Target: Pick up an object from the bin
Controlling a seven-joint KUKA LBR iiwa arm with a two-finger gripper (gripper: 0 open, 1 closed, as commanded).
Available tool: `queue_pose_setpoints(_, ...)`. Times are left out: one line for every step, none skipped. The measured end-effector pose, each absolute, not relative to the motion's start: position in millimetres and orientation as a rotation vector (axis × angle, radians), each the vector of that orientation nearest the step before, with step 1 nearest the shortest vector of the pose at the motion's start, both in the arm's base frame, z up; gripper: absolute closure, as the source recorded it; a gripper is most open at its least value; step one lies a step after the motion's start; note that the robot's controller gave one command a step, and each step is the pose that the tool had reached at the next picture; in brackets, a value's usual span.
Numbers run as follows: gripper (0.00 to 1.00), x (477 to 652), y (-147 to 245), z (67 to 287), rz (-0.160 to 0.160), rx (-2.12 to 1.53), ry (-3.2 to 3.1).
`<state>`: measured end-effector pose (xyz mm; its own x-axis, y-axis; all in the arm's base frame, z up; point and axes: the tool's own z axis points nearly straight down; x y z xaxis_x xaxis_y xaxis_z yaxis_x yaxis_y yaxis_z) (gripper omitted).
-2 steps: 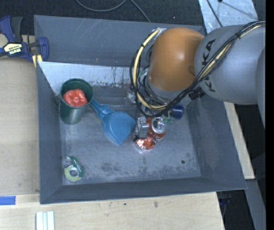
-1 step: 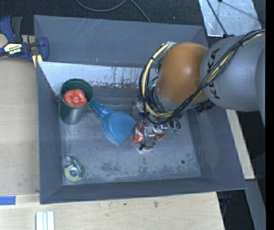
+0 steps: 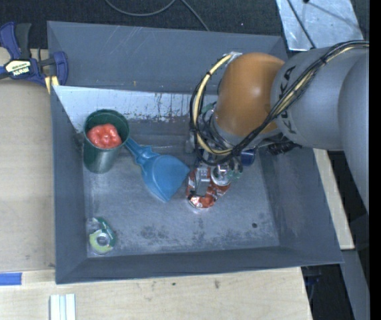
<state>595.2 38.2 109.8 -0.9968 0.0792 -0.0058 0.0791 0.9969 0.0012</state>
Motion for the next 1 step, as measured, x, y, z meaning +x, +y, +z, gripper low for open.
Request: queue_pose_setpoints(0.0,586.7,31.2,89.9,0.001,-0.283,3.12)
